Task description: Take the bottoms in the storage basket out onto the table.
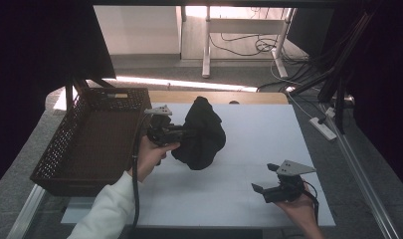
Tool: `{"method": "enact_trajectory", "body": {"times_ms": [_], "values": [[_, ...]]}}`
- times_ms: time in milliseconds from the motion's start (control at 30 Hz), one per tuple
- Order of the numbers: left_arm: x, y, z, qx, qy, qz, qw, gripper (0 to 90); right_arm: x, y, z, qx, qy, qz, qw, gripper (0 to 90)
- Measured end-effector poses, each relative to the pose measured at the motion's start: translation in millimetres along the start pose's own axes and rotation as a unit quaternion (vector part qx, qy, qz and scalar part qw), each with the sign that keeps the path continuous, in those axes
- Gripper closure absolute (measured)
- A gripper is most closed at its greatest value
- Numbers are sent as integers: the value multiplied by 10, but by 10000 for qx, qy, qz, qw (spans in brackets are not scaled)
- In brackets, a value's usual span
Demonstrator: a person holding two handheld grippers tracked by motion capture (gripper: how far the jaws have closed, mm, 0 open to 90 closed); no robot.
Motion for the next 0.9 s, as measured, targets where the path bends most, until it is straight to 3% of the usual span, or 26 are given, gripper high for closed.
{"method": "enact_trajectory", "body": {"times_ms": [567, 900], "values": [[-96, -380, -51, 130, 37, -557, 9984, 769, 0, 6, 2, 6, 0, 9, 10000, 72], [-150, -634, -67, 400, -35, -957, 9946, 768, -2, 1, -1, 0, -7, -13, 10000, 72]]}}
Point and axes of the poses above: each handheld gripper's, and its own axes: y roughly backward along the jaws, x roughly out of its top, z roughly to its right, the point moved 1 cm from there along -y, roughly forward along the jaws, and after that the axes turned 14 degrees about -z, right-handed, at the moved point
